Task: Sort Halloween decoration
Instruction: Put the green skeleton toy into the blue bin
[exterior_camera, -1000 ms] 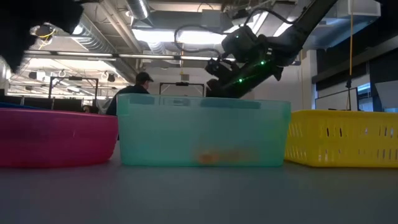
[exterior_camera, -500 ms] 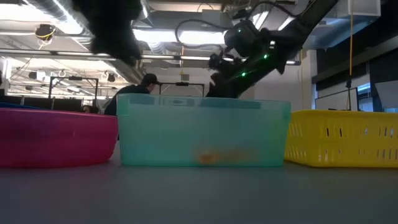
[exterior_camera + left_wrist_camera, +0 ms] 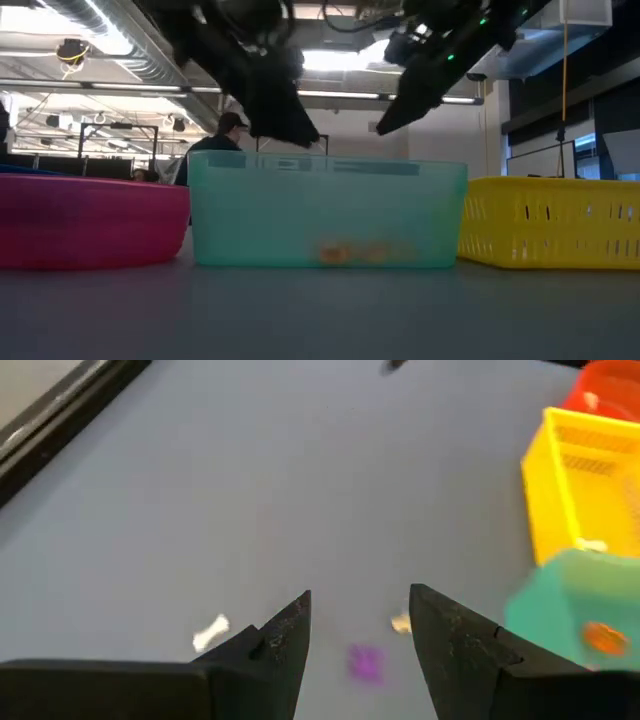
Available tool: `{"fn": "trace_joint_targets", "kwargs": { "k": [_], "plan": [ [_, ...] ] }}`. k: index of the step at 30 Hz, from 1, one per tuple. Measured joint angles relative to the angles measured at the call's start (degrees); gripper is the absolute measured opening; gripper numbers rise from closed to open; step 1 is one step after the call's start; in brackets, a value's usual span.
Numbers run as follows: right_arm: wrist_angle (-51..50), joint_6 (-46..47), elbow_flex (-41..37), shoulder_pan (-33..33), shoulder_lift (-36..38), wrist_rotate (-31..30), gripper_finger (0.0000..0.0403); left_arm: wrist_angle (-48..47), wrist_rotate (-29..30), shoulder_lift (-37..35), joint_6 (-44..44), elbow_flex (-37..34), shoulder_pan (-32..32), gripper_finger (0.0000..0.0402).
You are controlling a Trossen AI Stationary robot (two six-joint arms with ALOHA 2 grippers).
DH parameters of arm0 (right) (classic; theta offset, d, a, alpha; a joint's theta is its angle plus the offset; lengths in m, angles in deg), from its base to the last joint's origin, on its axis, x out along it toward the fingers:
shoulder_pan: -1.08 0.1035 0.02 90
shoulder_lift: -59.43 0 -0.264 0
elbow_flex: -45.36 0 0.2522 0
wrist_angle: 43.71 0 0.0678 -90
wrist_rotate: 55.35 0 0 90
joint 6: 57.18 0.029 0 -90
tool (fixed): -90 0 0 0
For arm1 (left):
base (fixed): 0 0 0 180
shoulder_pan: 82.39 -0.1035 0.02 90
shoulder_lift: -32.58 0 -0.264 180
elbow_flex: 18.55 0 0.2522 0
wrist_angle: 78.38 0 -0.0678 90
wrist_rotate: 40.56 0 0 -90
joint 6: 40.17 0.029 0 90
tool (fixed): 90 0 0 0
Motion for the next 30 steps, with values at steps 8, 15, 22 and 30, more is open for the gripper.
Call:
{"fn": "trace_joint_targets", "kwargs": {
  "k": [8, 15, 22, 30],
  "plan": [
    [-10.88, 0.19, -0.01, 0.00, 5.16, 0.15, 0.0182, 11.27, -2.71, 10.41, 1.76, 0.00, -3.69, 0.0155],
    [-11.57, 0.22, -0.02, 0.00, 4.91, 2.80, 0.0182, 12.08, -2.35, 15.26, 1.76, 0.00, -5.75, 0.0155],
    [-11.68, 0.21, -0.02, 0.00, 4.89, 3.10, 0.0182, 12.48, -3.31, 18.63, 4.64, 0.00, -5.71, 0.0155],
    [-11.62, 0.21, -0.02, 0.00, 4.89, 3.10, 0.0182, 13.48, -4.62, 21.94, 6.48, 0.00, -5.71, 0.0155]
  ]
}}
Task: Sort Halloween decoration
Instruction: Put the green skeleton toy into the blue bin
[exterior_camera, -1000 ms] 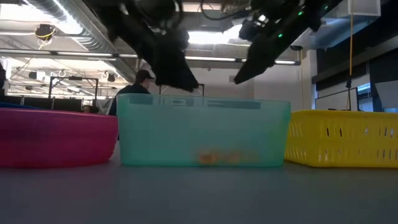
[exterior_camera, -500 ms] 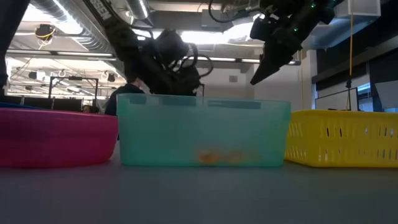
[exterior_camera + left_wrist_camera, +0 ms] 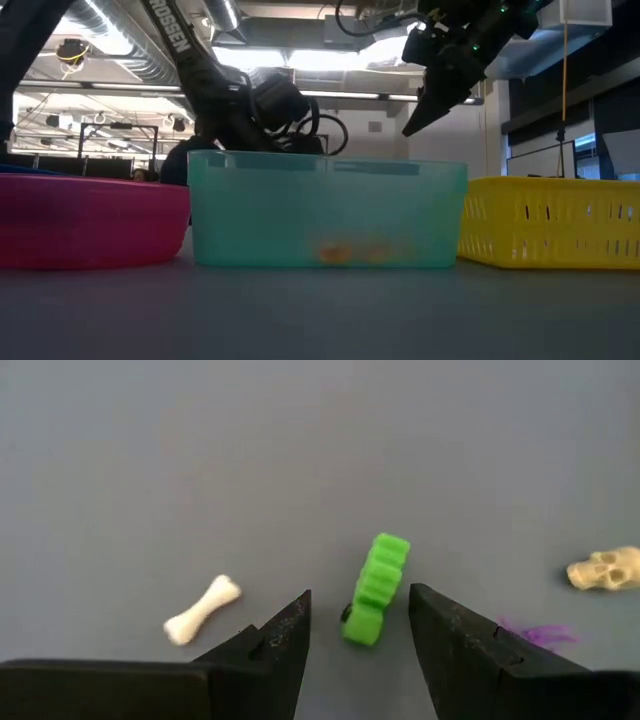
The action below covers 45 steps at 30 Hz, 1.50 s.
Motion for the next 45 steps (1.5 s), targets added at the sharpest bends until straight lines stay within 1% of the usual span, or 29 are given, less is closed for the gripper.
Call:
{"fn": "trace_joint_targets", "kwargs": {
  "k": [3, 7, 25, 28, 32, 36, 40, 43, 45],
  "plan": [
    [0.02, 0.00, 0.00, 0.00, 0.00, 0.00, 0.0182, 1.28, -1.71, 1.37, 1.14, 0.11, -0.02, 0.0155],
    [-0.02, 0.00, 0.00, 0.00, -0.02, 0.00, 0.0182, 1.63, -1.73, 2.17, 1.00, 0.17, -0.04, 0.0150],
    [-0.01, 0.00, 0.00, 0.00, -0.02, 0.00, 0.0182, 3.31, -1.02, 2.49, 0.81, 0.09, 0.22, 0.0034],
    [0.00, 0.00, 0.00, 0.00, -0.02, 0.00, 0.0182, 3.34, -0.94, 2.49, 0.80, 0.09, 0.22, 0.0021],
    [0.00, 0.00, 0.00, 0.00, -0.02, 0.00, 0.0182, 3.31, -0.90, 2.23, 0.79, 0.02, 0.20, 0.0016],
    [0.00, 0.00, 0.00, 0.00, -0.02, 0.00, 0.0182, 2.38, -0.82, 0.72, 0.78, -0.09, 0.31, 0.0017],
    [-0.01, 0.00, -0.02, 0.00, -0.02, 0.00, 0.0182, 1.72, -0.85, -2.87, 0.78, -0.22, 0.31, 0.0017],
    [0.00, 0.00, -0.02, 0.00, -0.02, 0.00, 0.0182, -1.41, -0.94, -6.83, 0.75, -0.13, 0.63, 0.0017],
    [-0.02, 0.00, -0.02, 0.00, -0.02, 0.00, 0.0182, -5.62, -0.97, -10.31, 0.75, -0.13, 1.30, 0.0017]
  ]
}}
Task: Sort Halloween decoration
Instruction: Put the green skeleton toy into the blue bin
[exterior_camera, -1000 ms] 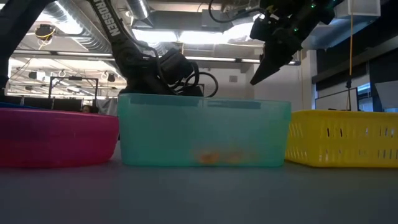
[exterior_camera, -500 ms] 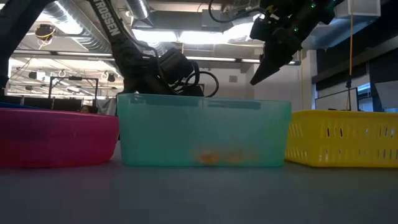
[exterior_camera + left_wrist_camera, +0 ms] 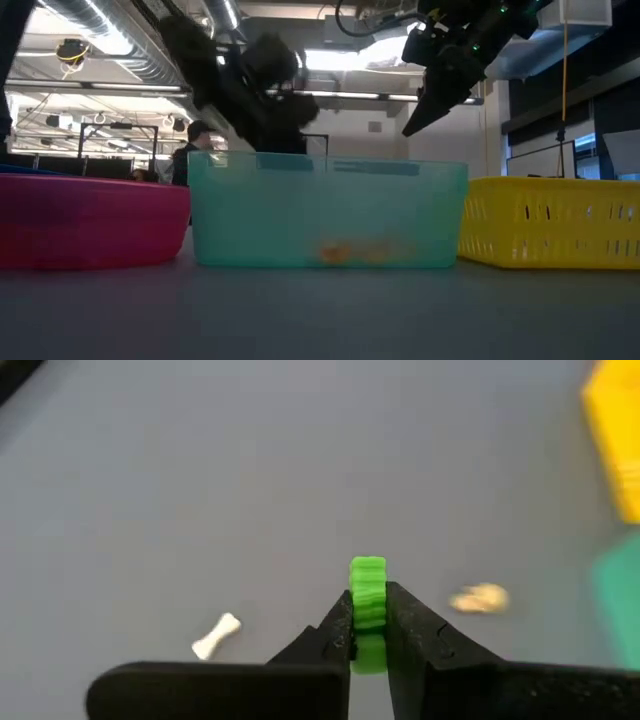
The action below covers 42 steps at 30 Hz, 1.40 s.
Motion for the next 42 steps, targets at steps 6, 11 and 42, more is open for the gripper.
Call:
{"fn": "trace_joint_targets", "kwargs": {
  "k": [6, 11, 42],
  "plan": [
    [0.00, 0.00, 0.00, 0.00, 0.00, 0.00, 0.0182, -12.99, -0.06, -11.92, -2.95, 0.04, 3.85, 0.0017],
    [-0.01, 0.00, 0.00, 0.00, 0.00, -0.02, 0.0182, -23.86, -0.15, -21.04, -10.68, 0.13, 8.82, 0.0017],
    [-0.04, 0.02, 0.00, 0.00, 0.00, 0.00, 0.0182, -62.53, -3.82, -28.75, -73.59, 0.13, 44.90, 0.0044]
  ]
}}
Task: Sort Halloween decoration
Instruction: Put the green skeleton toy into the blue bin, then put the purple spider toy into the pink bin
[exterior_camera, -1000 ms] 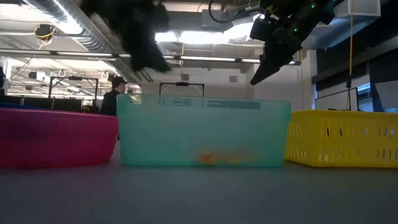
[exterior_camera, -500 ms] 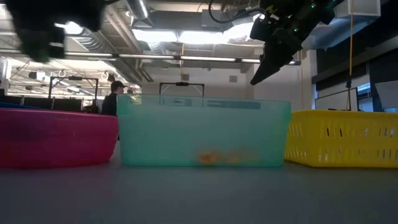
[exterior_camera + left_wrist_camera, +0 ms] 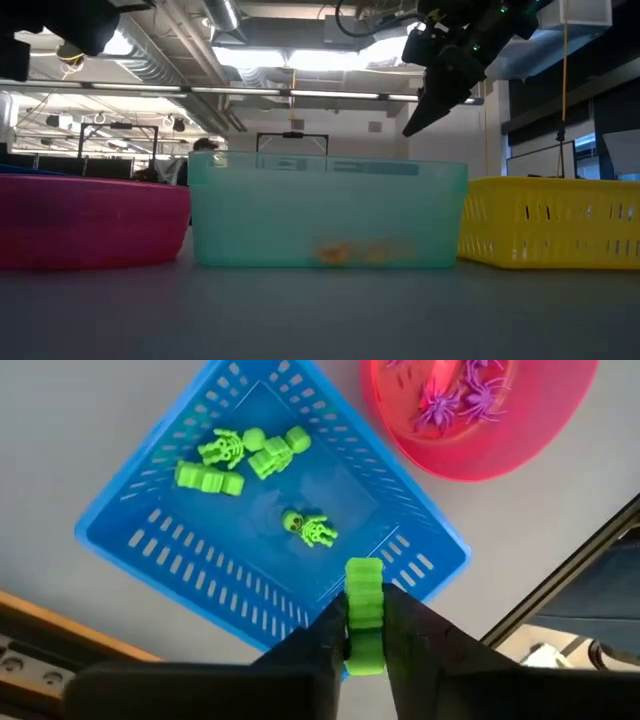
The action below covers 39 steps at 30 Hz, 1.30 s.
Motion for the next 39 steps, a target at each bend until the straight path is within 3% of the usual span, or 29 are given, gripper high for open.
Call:
{"fn": "trace_joint_targets", "kwargs": {
  "k": [8, 18, 24, 29, 34, 39],
  "plan": [
    [0.02, -0.02, 0.00, 0.00, 0.00, -0.02, 0.0182, -0.32, 0.71, 0.00, -1.55, 0.00, 0.11, 0.0108],
    [0.02, 0.00, 0.00, 0.00, 0.00, 0.00, 0.0182, 4.58, 16.21, 0.00, 2.47, 0.00, -2.70, 0.0162],
    [0.02, 0.00, 0.00, -0.01, 0.00, -0.01, 0.0182, 19.42, 28.83, 0.00, 15.51, 0.00, -9.06, 0.0172],
    [0.04, -0.02, 0.00, 0.00, 0.00, 0.00, 0.0182, 35.35, 34.47, 0.60, 26.43, 0.03, -16.12, 0.0175],
    [0.14, -0.01, 0.00, -0.02, -0.01, -0.02, 0.0182, 53.16, 35.12, 4.87, 44.91, 0.09, -22.34, 0.0173],
    [0.14, -0.01, 0.00, -0.02, 0.00, -0.01, 0.0182, 64.70, 29.86, 11.39, 55.87, 0.09, -27.73, 0.0173]
  ]
}}
